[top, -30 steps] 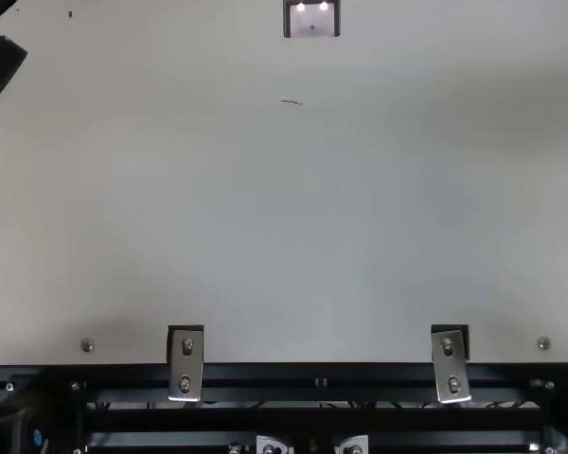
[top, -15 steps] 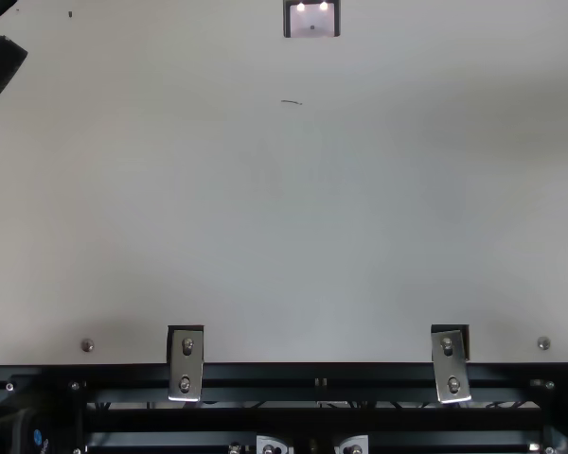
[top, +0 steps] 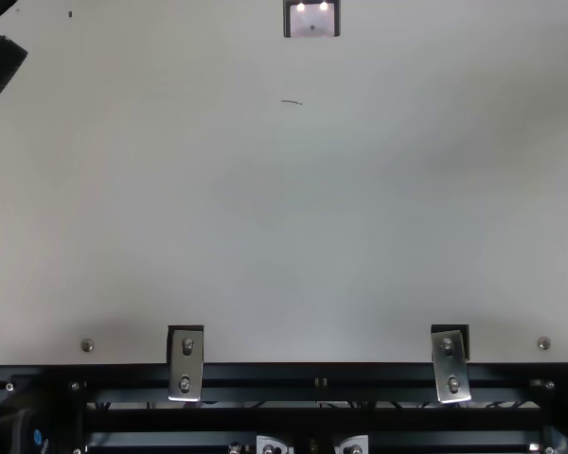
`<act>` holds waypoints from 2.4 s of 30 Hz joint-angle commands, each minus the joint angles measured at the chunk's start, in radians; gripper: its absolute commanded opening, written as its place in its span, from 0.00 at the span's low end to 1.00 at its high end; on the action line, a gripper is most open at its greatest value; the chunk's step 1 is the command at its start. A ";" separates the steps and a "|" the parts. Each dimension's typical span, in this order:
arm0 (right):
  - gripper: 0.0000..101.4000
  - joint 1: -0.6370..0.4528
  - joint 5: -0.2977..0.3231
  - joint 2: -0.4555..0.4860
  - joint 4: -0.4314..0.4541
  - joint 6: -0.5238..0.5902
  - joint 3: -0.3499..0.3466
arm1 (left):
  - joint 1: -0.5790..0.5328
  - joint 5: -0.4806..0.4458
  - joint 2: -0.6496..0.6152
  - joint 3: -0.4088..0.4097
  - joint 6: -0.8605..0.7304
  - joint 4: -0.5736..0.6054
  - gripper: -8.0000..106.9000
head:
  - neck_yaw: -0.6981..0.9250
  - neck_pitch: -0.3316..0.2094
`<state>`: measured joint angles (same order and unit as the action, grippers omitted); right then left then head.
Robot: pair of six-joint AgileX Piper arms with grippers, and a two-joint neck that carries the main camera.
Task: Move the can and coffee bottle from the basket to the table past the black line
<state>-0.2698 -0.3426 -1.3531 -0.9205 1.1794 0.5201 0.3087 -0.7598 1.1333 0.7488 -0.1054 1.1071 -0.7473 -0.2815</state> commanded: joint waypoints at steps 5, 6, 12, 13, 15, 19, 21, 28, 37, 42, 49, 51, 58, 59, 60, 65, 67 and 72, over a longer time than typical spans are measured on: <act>1.00 0.048 0.056 0.080 -0.093 0.107 0.029 | 0.000 0.000 0.000 0.000 0.000 0.000 0.85 | -0.025 -0.023; 1.00 0.059 0.065 0.089 -0.108 0.120 0.034 | 0.000 0.000 0.000 0.000 0.000 0.000 0.85 | -0.021 -0.023; 1.00 0.122 0.113 0.128 -0.175 0.179 0.054 | 0.000 0.000 0.000 0.000 0.000 0.000 0.85 | 0.081 -0.025; 1.00 0.134 0.120 0.133 -0.184 0.186 0.056 | 0.000 0.000 0.000 0.000 0.000 0.000 0.85 | 0.105 -0.026; 1.00 0.160 0.131 0.142 -0.207 0.201 0.061 | 0.000 0.000 0.000 0.000 0.000 0.000 0.85 | 0.153 -0.030; 1.00 0.214 0.151 0.158 -0.242 0.222 0.068 | 0.000 0.000 0.000 0.000 0.000 0.000 0.85 | 0.259 -0.042; 1.00 0.246 0.158 0.165 -0.259 0.231 0.072 | 0.000 0.000 0.000 0.000 0.000 0.000 0.85 | 0.311 -0.050; 1.00 0.313 0.159 0.172 -0.292 0.257 0.081 | 0.000 0.000 0.000 0.000 0.000 0.000 0.85 | 0.336 -0.054; 1.00 0.329 0.155 0.166 -0.235 0.198 0.075 | -0.001 0.000 0.000 0.002 0.005 -0.003 0.85 | 0.336 -0.054; 1.00 0.325 0.142 0.191 -0.196 0.166 0.055 | -0.022 0.036 -0.059 -0.002 -0.003 -0.026 0.85 | 0.336 -0.054; 1.00 0.278 0.168 0.303 -0.107 0.090 -0.026 | -0.099 0.129 -0.243 -0.063 0.004 -0.138 0.85 | 0.336 -0.054; 1.00 0.254 0.186 0.347 -0.084 0.071 -0.054 | -0.128 0.153 -0.302 -0.087 0.018 -0.191 0.85 | 0.336 -0.054; 1.00 0.153 0.288 0.529 0.003 -0.013 -0.142 | -0.209 0.162 -0.508 -0.169 0.082 -0.399 0.85 | 0.336 -0.054; 1.00 0.139 0.301 0.560 0.024 -0.023 -0.153 | -0.216 0.150 -0.538 -0.178 0.091 -0.429 0.85 | 0.336 -0.054; 1.00 0.128 0.312 0.593 0.049 -0.033 -0.164 | -0.220 0.138 -0.566 -0.188 0.094 -0.454 0.85 | 0.336 -0.054; 1.00 0.089 0.362 0.763 0.188 -0.068 -0.213 | -0.232 0.056 -0.696 -0.231 0.092 -0.548 0.85 | 0.336 -0.054; 1.00 0.088 0.361 0.698 0.154 -0.064 -0.213 | -0.231 0.070 -0.657 -0.230 0.093 -0.528 0.85 | 0.336 -0.054; 1.00 0.081 0.392 0.793 0.206 -0.090 -0.219 | -0.231 0.054 -0.695 -0.230 0.093 -0.547 0.85 | 0.336 -0.054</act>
<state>-0.1895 0.0494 -0.5585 -0.7146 1.0886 0.3008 0.0774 -0.7057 0.4383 0.5184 -0.0122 0.5604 -0.4146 -0.3122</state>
